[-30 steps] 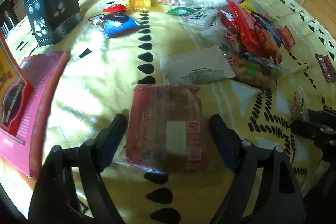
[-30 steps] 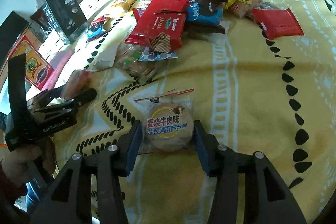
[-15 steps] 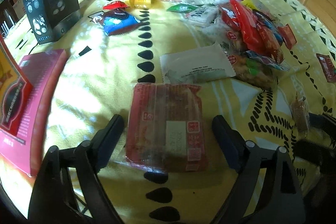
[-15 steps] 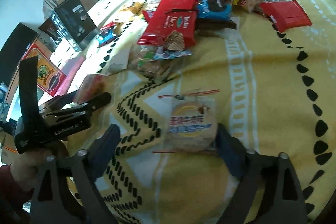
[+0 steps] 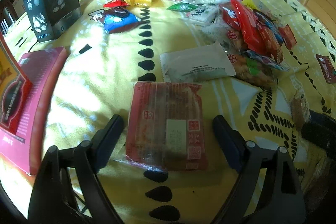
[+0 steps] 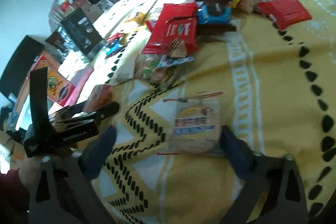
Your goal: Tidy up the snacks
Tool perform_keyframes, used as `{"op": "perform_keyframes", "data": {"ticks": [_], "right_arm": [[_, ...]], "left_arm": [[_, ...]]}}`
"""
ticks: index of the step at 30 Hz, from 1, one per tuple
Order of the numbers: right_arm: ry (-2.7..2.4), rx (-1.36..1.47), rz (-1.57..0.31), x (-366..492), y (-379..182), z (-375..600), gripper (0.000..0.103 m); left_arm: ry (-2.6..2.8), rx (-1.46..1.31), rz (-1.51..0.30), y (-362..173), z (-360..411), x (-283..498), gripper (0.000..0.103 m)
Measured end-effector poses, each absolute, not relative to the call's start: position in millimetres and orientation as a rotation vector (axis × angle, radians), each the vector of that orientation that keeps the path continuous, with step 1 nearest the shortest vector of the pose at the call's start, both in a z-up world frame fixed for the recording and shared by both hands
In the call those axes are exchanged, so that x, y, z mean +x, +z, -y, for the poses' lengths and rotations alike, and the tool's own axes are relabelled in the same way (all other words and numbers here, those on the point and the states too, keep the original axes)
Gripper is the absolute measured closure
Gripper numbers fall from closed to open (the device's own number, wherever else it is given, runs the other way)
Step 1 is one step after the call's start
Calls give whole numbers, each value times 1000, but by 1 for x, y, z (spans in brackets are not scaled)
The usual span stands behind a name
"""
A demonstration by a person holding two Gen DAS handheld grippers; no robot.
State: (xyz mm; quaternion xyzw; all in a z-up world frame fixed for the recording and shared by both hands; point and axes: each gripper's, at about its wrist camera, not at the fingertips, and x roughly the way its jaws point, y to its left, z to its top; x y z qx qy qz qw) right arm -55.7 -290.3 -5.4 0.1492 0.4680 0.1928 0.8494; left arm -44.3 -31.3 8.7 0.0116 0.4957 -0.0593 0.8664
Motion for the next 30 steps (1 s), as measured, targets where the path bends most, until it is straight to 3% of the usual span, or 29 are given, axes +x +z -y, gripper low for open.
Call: {"op": "perform_keyframes", "data": {"ticks": [1,2,7,10,12,13,17,19,20,21,30], "right_arm": [[406,319,-977,-57,-3,291,22],[407,319,-973,-58,-2,292,34],[422,255,-957,-67,2,287,42],[427,253,-953,-67,2,286,56],[427,248,-951,-66,3,285,77],[428,245,-949,-66,3,285,78],[428,230,-953,-64,5,283,77],[425,223,-954,-66,5,281,58],[419,221,-946,-67,6,280,43],[417,222,-945,-69,6,280,38],[409,233,-962,-61,6,268,38]], "left_arm": [[-123,24,-1038,9,31,-44,15],[-122,26,-1037,9,32,-45,15],[-121,25,-1036,9,32,-46,15],[-122,24,-1036,9,31,-47,15],[-123,24,-1036,9,32,-47,15],[-123,24,-1035,9,31,-47,15],[-122,24,-1034,9,31,-47,15],[-123,24,-1034,9,31,-47,15],[-123,23,-1034,9,31,-47,15],[-122,24,-1034,9,31,-47,15],[-127,19,-1028,10,30,-48,14]]}}
